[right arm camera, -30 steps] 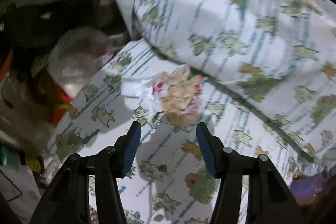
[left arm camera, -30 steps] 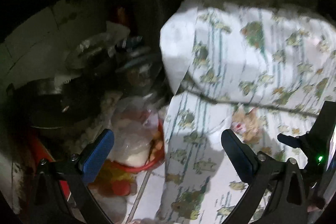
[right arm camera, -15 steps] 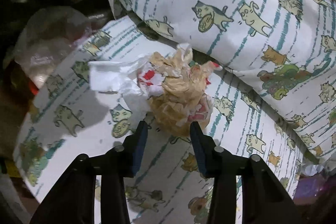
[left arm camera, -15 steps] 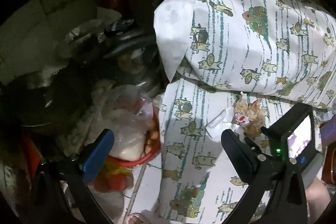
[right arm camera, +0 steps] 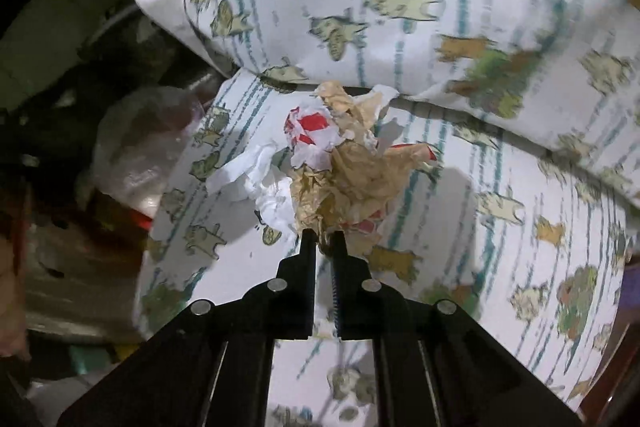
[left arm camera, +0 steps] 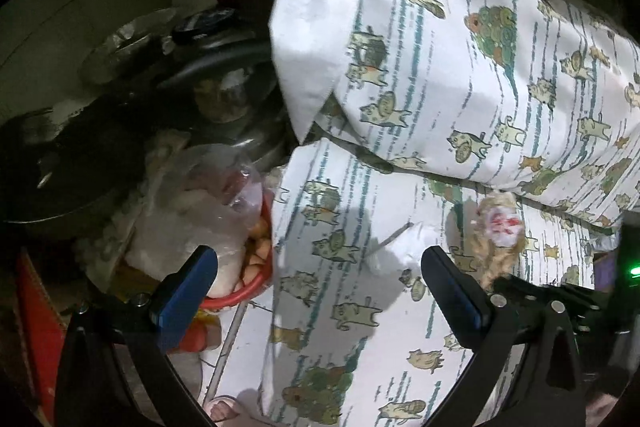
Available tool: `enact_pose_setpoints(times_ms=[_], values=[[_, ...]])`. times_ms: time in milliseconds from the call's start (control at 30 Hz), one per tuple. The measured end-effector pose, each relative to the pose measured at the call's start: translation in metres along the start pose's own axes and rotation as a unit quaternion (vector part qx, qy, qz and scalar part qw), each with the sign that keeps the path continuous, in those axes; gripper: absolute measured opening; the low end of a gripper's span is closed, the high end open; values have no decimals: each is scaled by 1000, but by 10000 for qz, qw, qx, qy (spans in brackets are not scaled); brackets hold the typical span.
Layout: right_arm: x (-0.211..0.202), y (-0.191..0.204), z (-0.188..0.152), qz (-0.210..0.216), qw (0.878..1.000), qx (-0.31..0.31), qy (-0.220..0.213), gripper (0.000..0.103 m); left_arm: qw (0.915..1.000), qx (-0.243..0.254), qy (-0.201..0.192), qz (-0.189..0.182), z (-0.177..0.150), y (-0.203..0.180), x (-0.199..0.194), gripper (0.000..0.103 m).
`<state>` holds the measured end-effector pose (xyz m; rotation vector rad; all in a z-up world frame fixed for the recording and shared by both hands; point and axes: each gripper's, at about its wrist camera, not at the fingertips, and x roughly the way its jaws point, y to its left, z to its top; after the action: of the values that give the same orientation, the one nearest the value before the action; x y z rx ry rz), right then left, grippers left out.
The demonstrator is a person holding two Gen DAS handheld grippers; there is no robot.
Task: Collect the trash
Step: 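Grasp the crumpled brown paper with red-white tissue using the right tool, then grasp the white tissue with the left tool while the right tool holds the paper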
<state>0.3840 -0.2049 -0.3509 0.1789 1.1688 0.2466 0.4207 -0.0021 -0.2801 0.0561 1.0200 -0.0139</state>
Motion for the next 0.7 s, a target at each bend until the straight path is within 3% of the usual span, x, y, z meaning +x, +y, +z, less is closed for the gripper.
enact_pose_setpoints(times_ms=[100, 267, 400, 700], values=[[-20, -23, -4, 51, 9993, 362, -107, 7, 9999, 98, 36, -23, 2, -16, 8, 103], [-38, -65, -5, -79, 9969, 760, -198, 7, 9963, 823, -133, -195, 15, -50, 23, 103], [-55, -85, -4, -128, 9954, 907, -292, 7, 9924, 1228, -8, -62, 13, -73, 51, 103], [-73, -114, -6, -58, 9930, 1117, -384, 7, 9926, 999, 601, 337, 0, -86, 120, 101]])
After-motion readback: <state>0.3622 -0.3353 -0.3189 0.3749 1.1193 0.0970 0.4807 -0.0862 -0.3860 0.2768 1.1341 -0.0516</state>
